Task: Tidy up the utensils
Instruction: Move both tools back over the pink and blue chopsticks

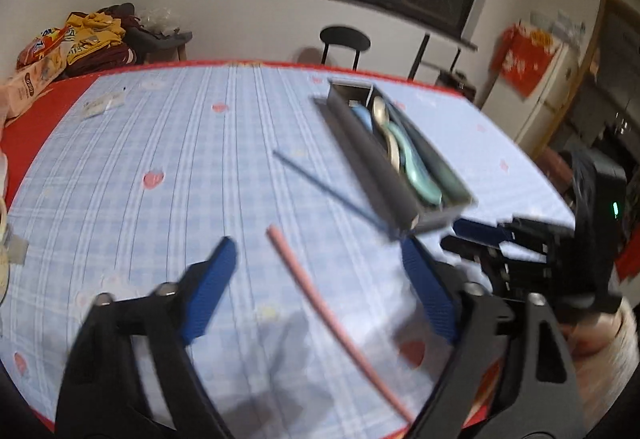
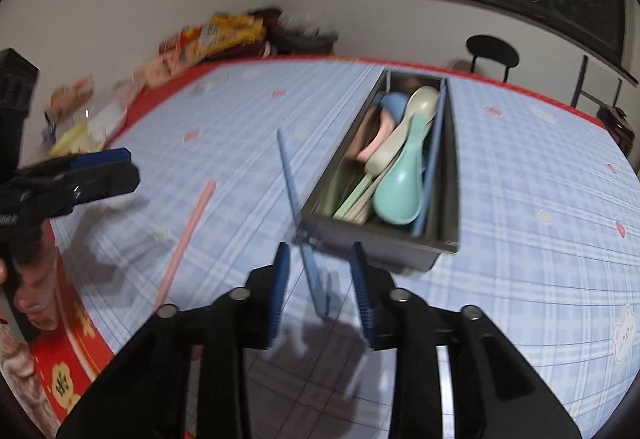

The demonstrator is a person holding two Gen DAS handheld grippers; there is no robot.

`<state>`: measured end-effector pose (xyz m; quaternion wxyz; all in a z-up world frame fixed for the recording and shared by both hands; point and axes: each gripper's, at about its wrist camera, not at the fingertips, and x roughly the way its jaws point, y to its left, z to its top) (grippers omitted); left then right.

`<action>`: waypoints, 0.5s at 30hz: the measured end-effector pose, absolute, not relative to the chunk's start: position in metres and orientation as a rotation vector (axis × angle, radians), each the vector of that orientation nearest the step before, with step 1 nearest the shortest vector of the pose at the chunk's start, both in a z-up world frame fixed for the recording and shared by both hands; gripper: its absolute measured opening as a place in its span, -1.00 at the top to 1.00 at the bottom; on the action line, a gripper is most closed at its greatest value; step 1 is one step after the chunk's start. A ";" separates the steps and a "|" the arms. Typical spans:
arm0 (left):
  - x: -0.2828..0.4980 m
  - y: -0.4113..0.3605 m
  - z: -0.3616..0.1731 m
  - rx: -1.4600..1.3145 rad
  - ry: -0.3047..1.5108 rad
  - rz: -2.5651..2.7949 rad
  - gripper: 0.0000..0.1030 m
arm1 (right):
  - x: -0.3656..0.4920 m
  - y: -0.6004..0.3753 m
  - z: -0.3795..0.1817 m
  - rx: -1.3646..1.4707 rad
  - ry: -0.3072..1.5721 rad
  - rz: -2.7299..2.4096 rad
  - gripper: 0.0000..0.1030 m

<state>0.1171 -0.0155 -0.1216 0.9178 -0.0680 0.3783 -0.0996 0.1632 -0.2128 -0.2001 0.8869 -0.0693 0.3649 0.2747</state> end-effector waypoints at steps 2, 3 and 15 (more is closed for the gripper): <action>0.115 -0.018 -0.130 -0.143 0.815 -0.218 -0.26 | 0.165 -0.207 -0.204 -0.159 0.783 0.575 0.56; 0.112 -0.019 -0.135 -0.151 0.834 -0.230 -0.18 | 0.166 -0.204 -0.206 -0.168 0.793 0.575 0.56; 0.105 -0.047 -0.162 -0.083 0.939 -0.246 -0.14 | 0.175 -0.179 -0.217 -0.270 0.859 0.548 0.82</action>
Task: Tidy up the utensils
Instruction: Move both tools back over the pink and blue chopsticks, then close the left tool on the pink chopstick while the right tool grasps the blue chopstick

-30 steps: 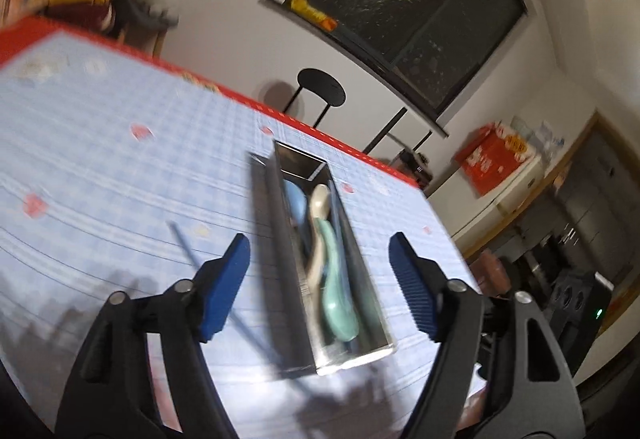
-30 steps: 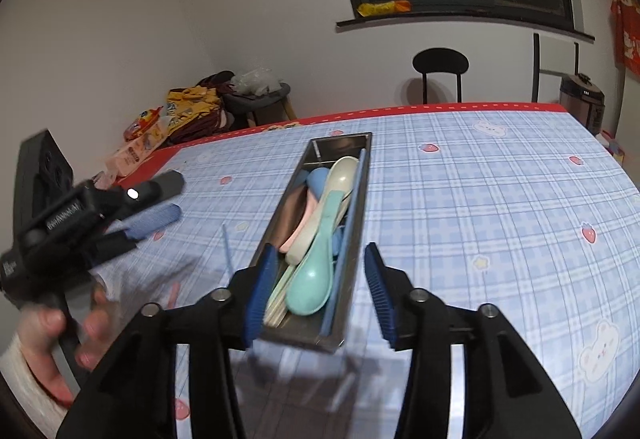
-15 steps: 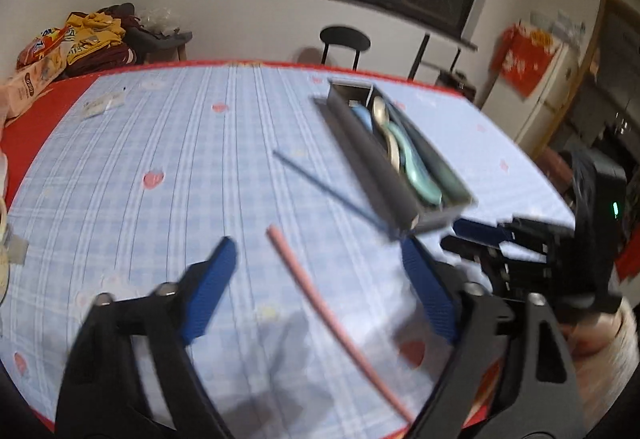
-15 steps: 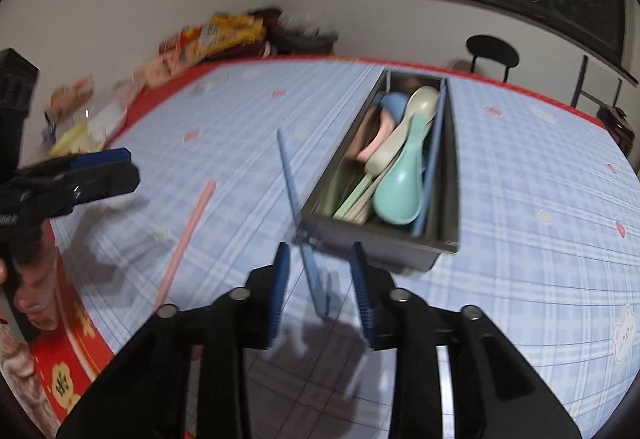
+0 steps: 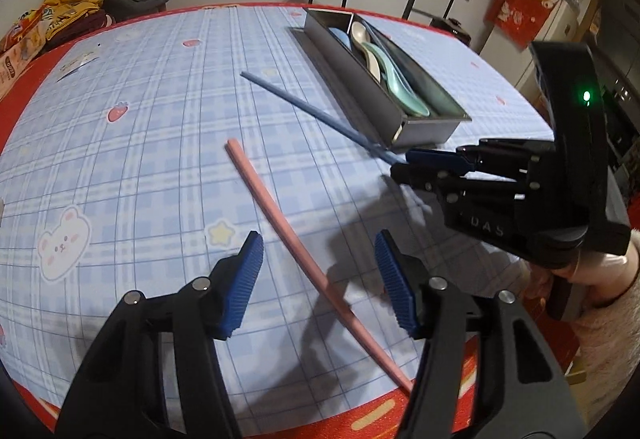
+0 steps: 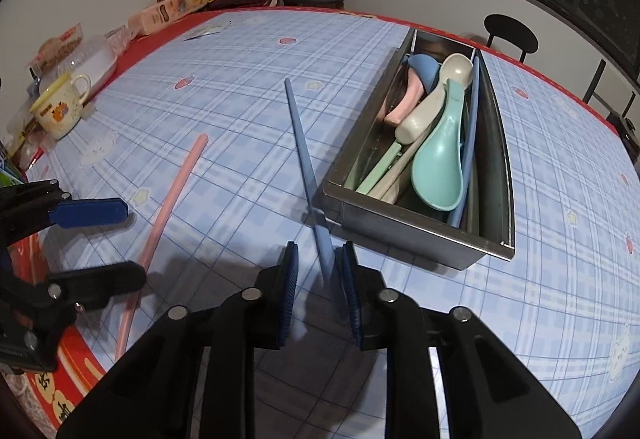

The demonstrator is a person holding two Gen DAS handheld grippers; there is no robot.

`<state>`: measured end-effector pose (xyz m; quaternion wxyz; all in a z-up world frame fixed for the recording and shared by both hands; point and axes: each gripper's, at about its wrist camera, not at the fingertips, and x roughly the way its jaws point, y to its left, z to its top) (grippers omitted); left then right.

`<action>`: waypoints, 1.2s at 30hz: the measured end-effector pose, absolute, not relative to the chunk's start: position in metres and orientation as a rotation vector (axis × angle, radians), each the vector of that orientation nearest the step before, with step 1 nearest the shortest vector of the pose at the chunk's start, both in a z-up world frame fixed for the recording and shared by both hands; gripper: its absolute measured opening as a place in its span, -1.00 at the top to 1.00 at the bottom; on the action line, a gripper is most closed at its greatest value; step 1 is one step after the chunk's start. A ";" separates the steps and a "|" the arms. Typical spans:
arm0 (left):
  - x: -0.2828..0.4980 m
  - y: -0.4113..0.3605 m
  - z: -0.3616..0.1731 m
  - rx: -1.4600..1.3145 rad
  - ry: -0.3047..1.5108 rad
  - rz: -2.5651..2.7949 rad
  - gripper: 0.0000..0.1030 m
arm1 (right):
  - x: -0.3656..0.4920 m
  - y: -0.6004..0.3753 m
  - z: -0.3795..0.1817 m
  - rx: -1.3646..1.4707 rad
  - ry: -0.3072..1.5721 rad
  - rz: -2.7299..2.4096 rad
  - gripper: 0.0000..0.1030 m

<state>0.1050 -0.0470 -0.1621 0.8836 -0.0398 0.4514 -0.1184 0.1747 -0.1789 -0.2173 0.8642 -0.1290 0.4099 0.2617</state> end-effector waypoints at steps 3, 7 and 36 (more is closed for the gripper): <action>0.105 -0.051 -0.163 -0.067 0.949 -0.238 -0.14 | 0.171 -0.177 -0.217 -0.268 0.878 0.575 0.86; 0.105 -0.054 -0.166 -0.044 0.969 -0.235 -0.14 | 0.158 -0.173 -0.216 -0.296 0.911 0.609 0.86; 0.119 -0.038 -0.176 0.102 0.978 -0.174 0.72 | 0.161 -0.143 -0.216 -0.340 0.867 0.596 0.66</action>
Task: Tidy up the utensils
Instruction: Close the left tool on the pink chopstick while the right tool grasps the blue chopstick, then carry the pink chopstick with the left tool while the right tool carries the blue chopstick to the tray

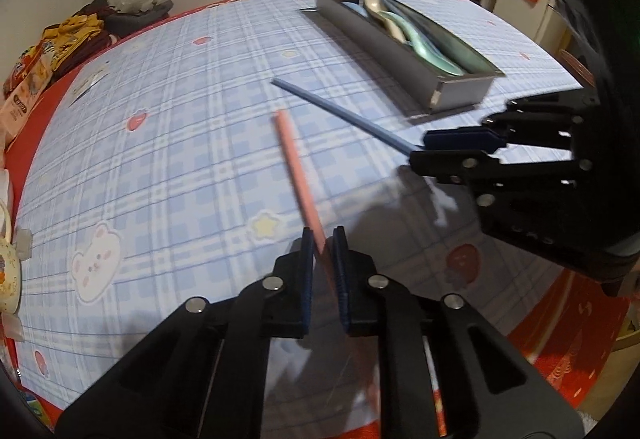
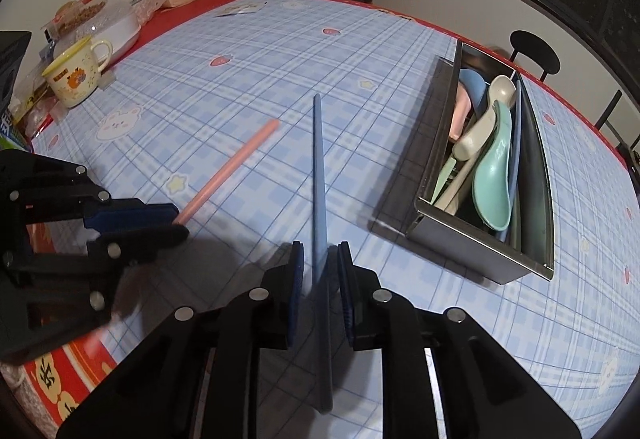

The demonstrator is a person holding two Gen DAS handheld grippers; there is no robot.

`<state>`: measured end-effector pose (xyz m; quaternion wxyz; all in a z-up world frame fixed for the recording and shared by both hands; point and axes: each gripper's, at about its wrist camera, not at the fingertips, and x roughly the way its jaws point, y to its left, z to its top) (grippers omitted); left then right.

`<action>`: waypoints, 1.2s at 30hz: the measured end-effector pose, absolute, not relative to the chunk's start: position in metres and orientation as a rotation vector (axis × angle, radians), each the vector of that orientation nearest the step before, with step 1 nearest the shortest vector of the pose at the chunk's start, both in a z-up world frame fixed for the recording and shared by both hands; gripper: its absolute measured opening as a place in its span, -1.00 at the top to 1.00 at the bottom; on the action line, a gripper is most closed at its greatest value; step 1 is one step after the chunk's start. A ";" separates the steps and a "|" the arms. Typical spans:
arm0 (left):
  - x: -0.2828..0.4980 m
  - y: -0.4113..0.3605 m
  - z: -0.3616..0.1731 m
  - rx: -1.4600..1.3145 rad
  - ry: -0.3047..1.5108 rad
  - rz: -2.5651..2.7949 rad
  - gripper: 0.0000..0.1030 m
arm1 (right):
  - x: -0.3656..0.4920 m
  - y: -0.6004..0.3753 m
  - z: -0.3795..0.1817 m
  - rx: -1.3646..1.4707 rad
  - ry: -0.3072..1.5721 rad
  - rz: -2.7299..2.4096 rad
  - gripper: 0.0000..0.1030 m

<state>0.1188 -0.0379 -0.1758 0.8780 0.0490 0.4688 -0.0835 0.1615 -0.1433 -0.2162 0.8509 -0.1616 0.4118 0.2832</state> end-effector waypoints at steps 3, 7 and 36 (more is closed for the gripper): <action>0.123 -0.029 -0.176 0.080 0.975 -0.159 0.75 | 0.162 -0.143 -0.217 -0.329 0.859 0.595 0.66; 0.123 -0.030 -0.177 0.101 0.957 -0.146 0.74 | 0.161 -0.141 -0.217 -0.333 0.847 0.595 0.70; 0.101 0.019 -0.168 -0.186 0.768 -0.214 0.80 | 0.132 -0.184 -0.196 -0.173 0.559 0.507 0.87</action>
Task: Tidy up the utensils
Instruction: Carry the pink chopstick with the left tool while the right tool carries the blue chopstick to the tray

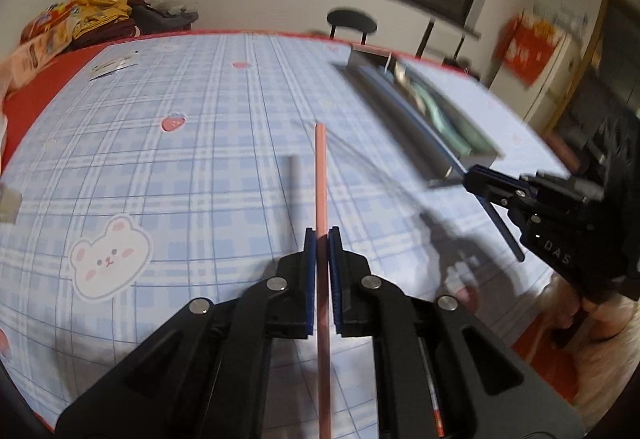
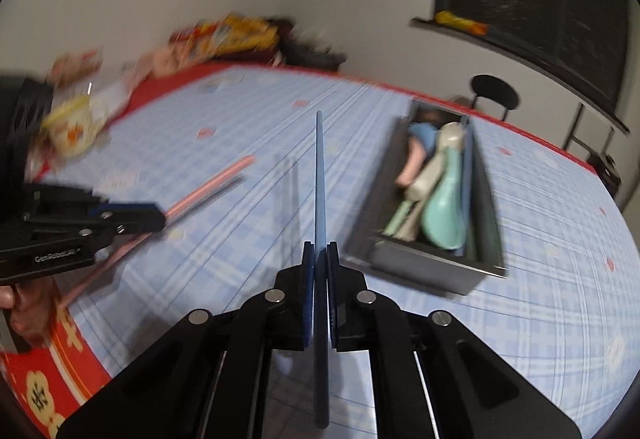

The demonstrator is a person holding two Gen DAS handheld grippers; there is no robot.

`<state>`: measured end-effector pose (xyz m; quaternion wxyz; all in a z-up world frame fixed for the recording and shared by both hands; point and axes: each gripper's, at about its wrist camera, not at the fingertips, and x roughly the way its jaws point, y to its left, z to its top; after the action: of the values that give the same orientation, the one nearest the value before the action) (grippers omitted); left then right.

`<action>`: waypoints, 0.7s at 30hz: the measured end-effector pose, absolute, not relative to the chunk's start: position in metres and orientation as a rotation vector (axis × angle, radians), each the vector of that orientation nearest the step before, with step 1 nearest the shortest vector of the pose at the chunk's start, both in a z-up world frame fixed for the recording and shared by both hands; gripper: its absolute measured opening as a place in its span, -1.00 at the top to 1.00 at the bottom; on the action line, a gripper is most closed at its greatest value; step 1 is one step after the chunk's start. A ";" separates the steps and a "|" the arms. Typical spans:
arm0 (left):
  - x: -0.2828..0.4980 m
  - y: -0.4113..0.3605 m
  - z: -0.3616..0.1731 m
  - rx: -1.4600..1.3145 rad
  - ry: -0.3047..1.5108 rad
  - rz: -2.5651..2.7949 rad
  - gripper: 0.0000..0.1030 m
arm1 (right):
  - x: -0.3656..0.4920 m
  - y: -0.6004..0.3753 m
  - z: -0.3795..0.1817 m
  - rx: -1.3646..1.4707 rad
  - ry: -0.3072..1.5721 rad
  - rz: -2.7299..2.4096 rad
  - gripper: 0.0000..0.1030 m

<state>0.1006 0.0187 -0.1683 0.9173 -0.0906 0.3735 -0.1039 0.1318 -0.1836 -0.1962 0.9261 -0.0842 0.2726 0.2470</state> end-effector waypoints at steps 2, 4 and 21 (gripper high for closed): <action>0.097 0.027 -0.165 -0.234 0.738 -0.225 0.80 | 0.131 -0.195 -0.193 -0.115 0.528 0.493 0.87; 0.092 0.039 -0.163 -0.296 0.698 -0.218 0.80 | 0.132 -0.202 -0.191 -0.082 0.517 0.497 0.87; 0.099 0.042 -0.115 -0.396 0.562 -0.244 0.80 | 0.148 -0.229 -0.183 0.098 0.553 0.522 0.88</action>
<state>0.0986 0.0425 -0.1155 0.9342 -0.1937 0.2749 -0.1193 0.1477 -0.2293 -0.1830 0.9274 0.0477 0.2697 0.2549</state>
